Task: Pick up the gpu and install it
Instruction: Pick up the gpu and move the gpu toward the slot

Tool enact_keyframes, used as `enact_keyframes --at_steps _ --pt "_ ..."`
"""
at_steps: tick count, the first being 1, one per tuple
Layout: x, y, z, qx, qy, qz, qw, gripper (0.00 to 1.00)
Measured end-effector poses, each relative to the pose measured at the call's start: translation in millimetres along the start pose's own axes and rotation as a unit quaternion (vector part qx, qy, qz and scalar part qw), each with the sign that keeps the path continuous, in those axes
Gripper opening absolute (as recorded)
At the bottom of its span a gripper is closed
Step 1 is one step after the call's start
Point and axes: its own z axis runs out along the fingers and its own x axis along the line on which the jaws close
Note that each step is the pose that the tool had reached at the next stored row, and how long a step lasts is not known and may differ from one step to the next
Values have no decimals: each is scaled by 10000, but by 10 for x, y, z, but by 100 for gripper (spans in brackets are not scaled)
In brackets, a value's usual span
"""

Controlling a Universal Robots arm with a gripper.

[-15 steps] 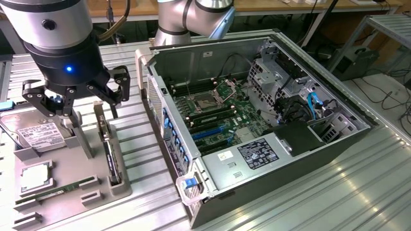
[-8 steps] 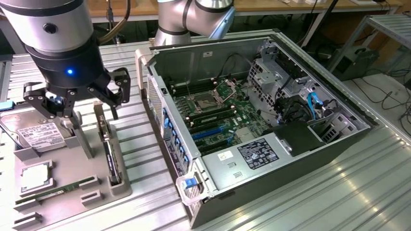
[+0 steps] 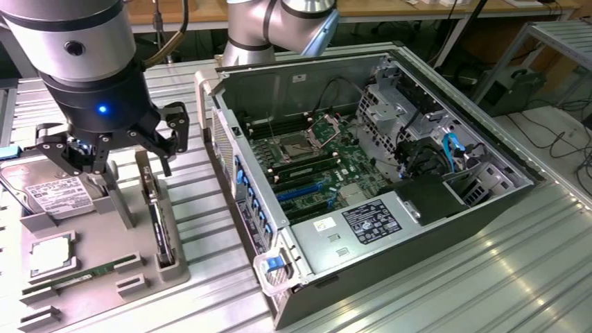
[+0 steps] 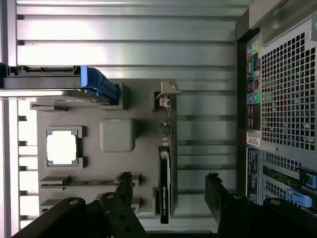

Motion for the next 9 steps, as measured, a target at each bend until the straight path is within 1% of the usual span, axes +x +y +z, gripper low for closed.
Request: enact_keyframes --at_steps 9 --pt "1 -55 33 0 0 1 10000 70"
